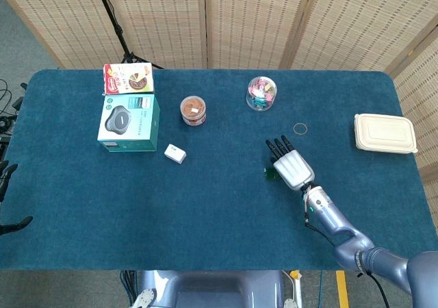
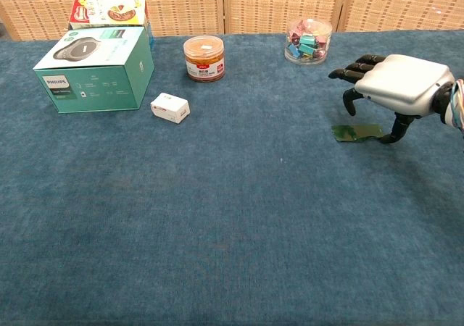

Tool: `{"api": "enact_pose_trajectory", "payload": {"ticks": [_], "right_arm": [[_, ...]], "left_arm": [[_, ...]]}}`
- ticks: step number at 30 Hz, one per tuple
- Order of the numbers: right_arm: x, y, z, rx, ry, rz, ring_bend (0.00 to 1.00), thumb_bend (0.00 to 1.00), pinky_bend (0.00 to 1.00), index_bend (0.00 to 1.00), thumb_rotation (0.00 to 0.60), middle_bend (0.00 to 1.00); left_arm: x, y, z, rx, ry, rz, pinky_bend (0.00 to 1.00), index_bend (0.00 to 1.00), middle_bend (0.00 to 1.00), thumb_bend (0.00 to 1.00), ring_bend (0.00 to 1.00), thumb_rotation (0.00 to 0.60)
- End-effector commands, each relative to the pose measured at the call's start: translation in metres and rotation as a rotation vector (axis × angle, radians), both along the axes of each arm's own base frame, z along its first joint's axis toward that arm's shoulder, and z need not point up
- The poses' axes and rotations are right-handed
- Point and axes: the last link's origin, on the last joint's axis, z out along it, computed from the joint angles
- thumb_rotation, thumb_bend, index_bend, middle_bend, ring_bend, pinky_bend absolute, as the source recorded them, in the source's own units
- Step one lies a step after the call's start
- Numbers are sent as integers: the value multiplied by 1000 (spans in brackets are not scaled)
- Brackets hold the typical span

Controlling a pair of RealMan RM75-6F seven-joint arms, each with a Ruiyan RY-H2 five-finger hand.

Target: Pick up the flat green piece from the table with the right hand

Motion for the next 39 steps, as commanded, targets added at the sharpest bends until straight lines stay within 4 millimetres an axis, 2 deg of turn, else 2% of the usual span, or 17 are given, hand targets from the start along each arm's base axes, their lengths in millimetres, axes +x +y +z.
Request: {"api": "enact_pose_trajectory", "payload": {"ticks": [1, 5, 7, 31, 39], "right_arm": [[0, 0, -1, 3, 3, -2, 0, 232, 0, 395, 600, 0], [0, 0, -2, 3, 5, -7, 0, 321, 0, 406, 600, 0], [0, 0, -2, 5, 6, -8, 0, 335, 0, 409, 600, 0], [-1, 1, -4, 19, 6, -9, 0, 344, 0, 476, 600, 0], [0, 1, -6, 27, 22, -6, 0, 389, 0, 482, 600, 0]], "left_arm": [[0, 0, 0, 1, -1, 0, 73, 0, 0, 0, 0, 600], [0, 0, 0, 1, -2, 0, 73, 0, 0, 0, 0, 600], [0, 0, 0, 1, -1, 0, 73, 0, 0, 0, 0, 600], [0, 0, 0, 0, 1, 1, 73, 0, 0, 0, 0, 600], [0, 0, 0, 0, -1, 1, 73, 0, 0, 0, 0, 600]]}}
